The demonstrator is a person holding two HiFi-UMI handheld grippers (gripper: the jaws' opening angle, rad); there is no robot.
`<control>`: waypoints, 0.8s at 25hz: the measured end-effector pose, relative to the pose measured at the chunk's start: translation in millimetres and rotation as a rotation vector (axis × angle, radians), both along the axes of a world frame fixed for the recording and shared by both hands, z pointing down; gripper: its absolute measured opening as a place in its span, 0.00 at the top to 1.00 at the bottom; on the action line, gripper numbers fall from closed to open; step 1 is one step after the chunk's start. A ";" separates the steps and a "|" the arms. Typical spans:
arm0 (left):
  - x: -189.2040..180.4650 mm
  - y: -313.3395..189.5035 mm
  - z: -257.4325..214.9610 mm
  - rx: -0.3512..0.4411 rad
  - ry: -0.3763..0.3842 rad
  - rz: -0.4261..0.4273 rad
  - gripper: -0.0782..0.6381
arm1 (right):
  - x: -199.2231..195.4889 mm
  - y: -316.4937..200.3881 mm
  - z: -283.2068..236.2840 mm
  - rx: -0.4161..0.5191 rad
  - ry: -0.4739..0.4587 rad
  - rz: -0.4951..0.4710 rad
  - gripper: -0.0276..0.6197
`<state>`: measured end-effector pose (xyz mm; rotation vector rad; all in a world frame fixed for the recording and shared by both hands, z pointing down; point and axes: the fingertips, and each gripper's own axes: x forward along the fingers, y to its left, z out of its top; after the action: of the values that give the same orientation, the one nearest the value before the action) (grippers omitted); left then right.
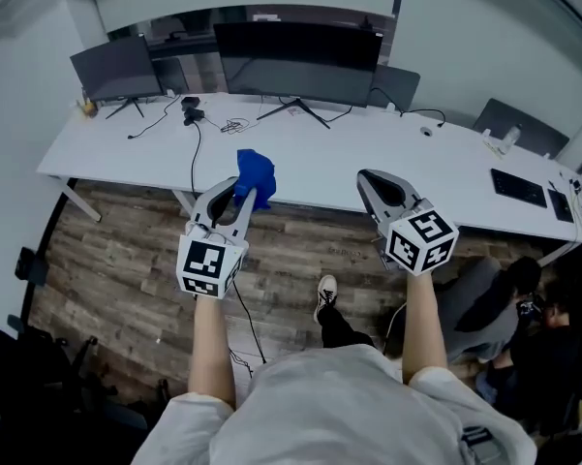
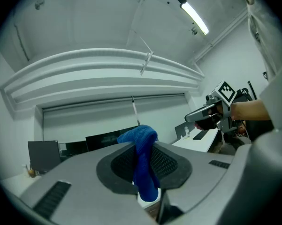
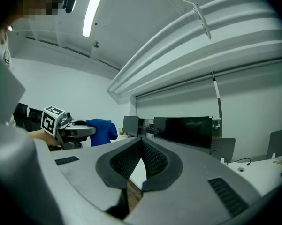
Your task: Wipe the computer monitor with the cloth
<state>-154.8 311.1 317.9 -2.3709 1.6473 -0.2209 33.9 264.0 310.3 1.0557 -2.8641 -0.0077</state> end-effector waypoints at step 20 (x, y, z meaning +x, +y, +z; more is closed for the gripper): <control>-60.6 -344.5 7.1 -0.077 0.099 -0.181 0.78 | -39.4 -353.0 -9.2 -0.045 -0.016 -0.209 0.94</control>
<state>-215.4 -33.3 325.0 -2.3220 1.9350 -0.2058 -5.5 -89.0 301.1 0.7480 -2.9593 0.0502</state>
